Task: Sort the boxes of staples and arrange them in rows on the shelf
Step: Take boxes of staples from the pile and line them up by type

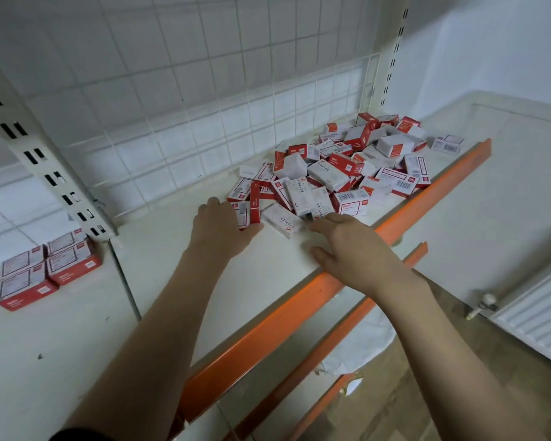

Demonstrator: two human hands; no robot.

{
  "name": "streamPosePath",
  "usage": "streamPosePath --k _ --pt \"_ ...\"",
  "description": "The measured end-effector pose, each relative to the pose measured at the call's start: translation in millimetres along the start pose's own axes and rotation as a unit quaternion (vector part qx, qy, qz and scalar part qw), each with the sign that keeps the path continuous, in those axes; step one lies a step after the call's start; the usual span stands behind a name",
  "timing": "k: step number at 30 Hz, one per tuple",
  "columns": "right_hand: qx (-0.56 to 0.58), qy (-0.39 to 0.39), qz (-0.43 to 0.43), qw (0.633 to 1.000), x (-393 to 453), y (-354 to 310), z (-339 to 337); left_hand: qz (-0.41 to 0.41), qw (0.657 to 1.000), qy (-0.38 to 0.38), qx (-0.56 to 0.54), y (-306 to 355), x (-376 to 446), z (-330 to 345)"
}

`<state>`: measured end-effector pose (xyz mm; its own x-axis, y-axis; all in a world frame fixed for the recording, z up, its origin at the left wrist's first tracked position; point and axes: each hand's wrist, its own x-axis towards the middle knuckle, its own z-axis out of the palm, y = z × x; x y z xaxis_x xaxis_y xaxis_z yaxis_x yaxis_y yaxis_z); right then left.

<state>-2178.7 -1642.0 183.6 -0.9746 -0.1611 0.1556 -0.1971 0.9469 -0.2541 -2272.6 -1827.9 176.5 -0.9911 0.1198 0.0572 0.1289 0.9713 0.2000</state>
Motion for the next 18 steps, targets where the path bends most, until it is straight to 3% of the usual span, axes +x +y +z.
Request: streamPosePath --k 11,18 --pt "-0.009 -0.018 -0.023 1.000 23 -6 6 0.003 0.999 -0.045 0.003 -15 -17 -10" --pt "-0.045 -0.031 -0.013 0.998 46 -21 3 -0.005 1.000 -0.001 -0.028 -27 -34 -4"
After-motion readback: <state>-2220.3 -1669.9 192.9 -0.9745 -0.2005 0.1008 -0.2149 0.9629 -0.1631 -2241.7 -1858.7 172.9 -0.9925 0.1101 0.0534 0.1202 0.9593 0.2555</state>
